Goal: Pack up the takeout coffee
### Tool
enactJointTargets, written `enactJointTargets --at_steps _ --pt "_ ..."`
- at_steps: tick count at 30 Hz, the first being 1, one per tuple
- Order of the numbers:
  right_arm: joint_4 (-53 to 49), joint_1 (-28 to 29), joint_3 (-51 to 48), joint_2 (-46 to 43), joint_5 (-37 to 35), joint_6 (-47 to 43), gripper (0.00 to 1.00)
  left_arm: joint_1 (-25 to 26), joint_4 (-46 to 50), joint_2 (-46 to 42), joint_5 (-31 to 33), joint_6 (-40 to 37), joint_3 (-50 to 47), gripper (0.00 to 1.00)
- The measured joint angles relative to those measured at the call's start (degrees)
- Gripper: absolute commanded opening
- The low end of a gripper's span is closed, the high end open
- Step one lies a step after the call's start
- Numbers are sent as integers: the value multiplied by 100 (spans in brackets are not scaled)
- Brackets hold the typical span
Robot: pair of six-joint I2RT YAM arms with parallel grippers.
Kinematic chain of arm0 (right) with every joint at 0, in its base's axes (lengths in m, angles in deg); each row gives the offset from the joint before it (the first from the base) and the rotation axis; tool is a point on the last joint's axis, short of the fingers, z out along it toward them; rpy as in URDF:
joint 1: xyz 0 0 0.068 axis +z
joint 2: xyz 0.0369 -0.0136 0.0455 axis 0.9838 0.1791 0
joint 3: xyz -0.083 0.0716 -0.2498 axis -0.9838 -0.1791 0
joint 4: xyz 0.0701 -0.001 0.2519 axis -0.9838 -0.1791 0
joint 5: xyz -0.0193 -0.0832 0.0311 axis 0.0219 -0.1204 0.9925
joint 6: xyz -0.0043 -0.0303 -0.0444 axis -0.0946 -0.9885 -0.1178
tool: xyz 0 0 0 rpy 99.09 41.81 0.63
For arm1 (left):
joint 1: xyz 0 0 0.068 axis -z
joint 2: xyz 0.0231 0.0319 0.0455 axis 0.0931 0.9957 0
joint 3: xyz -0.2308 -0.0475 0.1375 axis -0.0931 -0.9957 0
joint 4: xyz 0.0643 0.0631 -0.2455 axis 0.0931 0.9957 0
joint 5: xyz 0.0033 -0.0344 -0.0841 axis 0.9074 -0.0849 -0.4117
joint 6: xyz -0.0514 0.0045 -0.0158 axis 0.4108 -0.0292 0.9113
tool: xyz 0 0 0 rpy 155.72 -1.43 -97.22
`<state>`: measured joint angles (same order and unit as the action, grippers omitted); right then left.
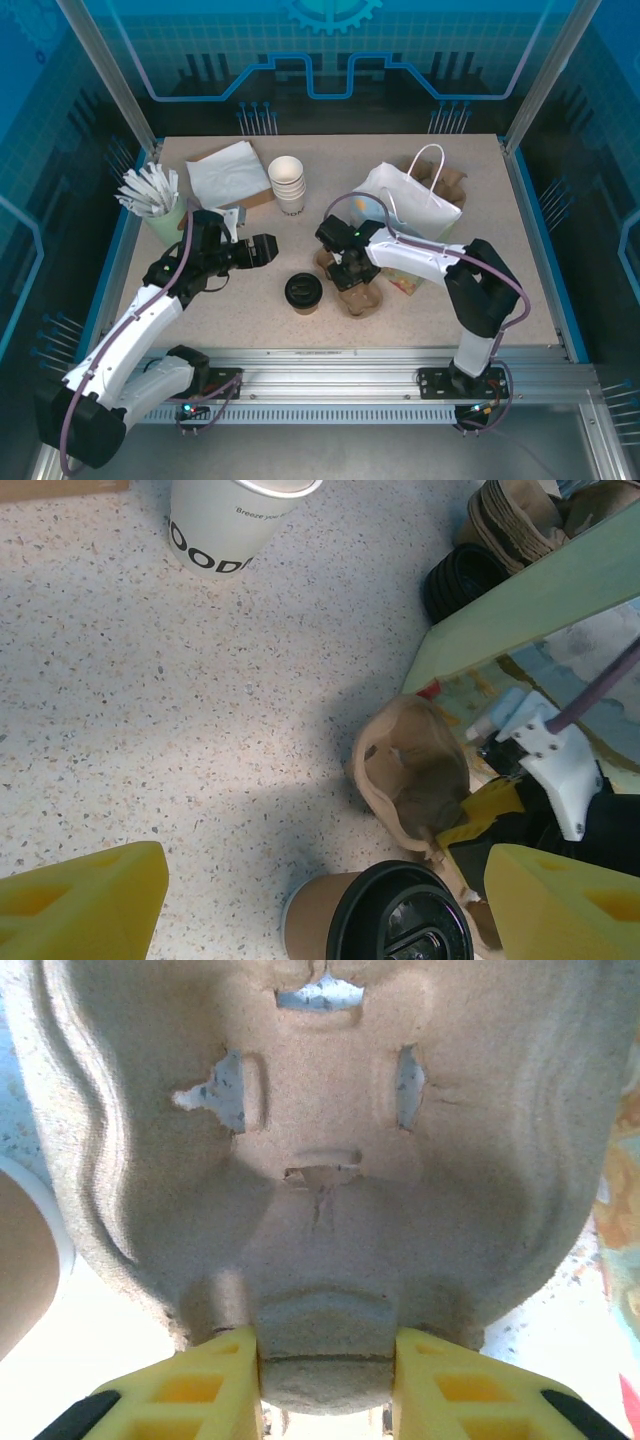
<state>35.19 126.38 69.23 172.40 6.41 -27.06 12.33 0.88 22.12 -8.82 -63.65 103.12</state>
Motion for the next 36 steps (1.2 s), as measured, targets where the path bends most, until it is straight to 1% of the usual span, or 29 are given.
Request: enactJointTargets --at_steps 4,8,15,20,22,24,27,30,36 --pt "-170 0 170 -437 7 -63 29 0 -35 -2 4 22 0 84" --pt "-214 2 616 -879 205 -216 28 0 -109 -44 83 160 0 83" --pt "-343 11 2013 -1102 697 -664 28 0 -435 -415 356 614 11 81" --pt "-518 -31 3139 -1187 1161 -975 27 0 -647 -372 461 839 192 80" --pt "-588 -146 3543 -1296 1355 -1078 27 20 -739 -256 459 896 365 80" --pt "-636 -361 3842 -1445 1543 -1143 27 94 -835 -74 459 905 581 79" --pt "-704 -883 4221 -1718 1814 -1213 27 348 -968 372 442 844 1040 79" --pt "-734 -1519 4470 -1982 2076 -1235 27 658 -1051 1014 345 584 1679 79" --pt "-901 -2719 4618 -2260 2365 -1296 27 1108 -966 2455 66 -105 3119 74"
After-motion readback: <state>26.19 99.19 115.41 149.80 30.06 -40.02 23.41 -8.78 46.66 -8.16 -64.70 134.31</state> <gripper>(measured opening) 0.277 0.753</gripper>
